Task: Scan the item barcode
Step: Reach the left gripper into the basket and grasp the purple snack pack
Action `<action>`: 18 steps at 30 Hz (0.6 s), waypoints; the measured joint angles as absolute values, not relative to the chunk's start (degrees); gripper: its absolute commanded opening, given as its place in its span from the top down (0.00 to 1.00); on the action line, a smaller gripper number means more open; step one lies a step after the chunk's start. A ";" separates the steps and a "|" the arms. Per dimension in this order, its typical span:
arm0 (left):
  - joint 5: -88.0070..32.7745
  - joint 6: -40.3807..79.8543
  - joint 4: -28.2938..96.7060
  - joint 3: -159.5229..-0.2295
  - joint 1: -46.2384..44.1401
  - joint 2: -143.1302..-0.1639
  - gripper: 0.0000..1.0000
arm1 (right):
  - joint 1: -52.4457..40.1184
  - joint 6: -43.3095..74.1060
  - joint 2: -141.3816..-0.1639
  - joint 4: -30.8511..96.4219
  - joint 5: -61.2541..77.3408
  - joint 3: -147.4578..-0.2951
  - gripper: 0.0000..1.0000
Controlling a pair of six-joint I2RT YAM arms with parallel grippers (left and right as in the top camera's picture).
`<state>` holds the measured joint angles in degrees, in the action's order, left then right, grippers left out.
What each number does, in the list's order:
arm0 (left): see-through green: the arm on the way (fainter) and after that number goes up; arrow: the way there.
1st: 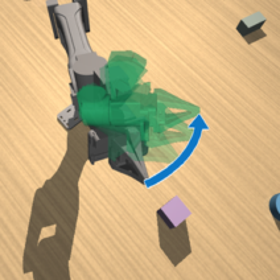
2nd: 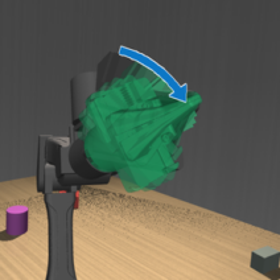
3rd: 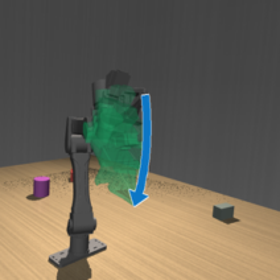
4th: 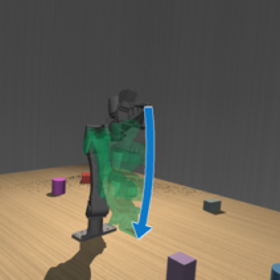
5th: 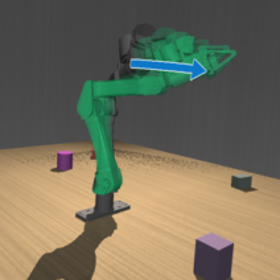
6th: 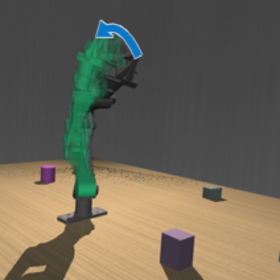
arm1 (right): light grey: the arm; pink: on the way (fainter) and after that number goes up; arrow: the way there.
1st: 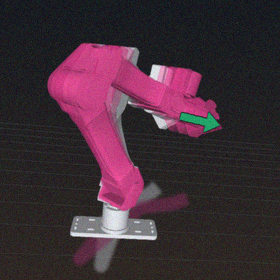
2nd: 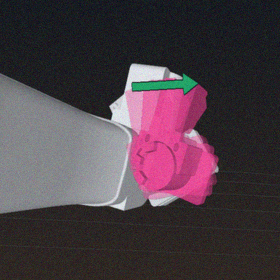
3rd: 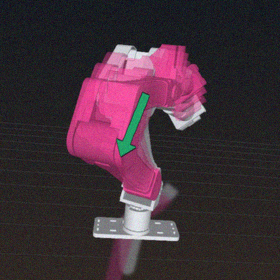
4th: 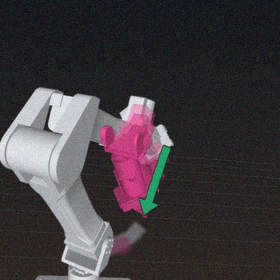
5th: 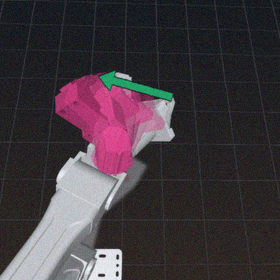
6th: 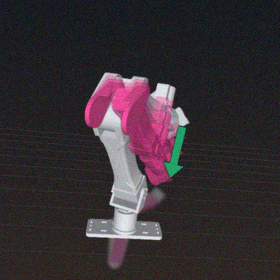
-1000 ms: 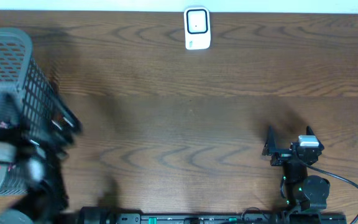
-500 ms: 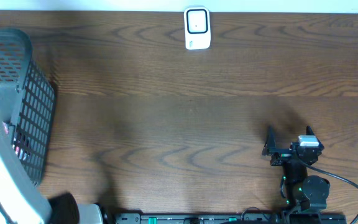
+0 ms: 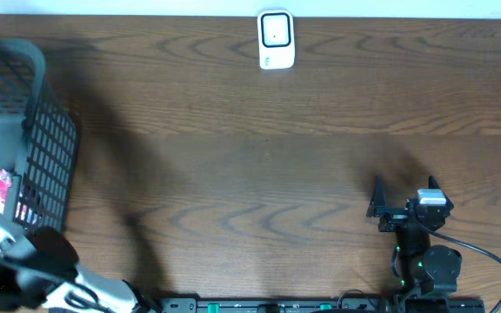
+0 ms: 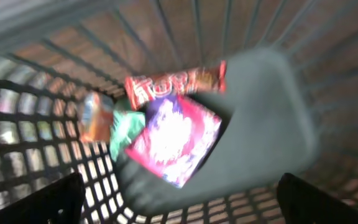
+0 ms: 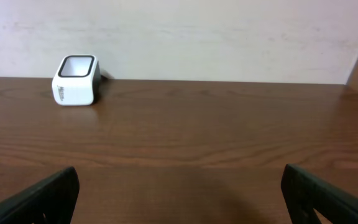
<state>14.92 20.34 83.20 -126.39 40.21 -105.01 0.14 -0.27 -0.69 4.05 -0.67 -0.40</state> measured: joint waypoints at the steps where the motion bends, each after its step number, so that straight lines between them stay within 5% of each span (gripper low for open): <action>1: 14.37 19.92 84.07 -126.10 40.53 -106.69 0.02 | 0.14 -0.27 -0.69 4.05 -0.67 -0.40 0.01; 18: 14.96 18.20 73.30 -98.02 42.98 -114.39 0.02 | 0.14 -0.27 -0.69 4.05 -0.67 -0.40 0.01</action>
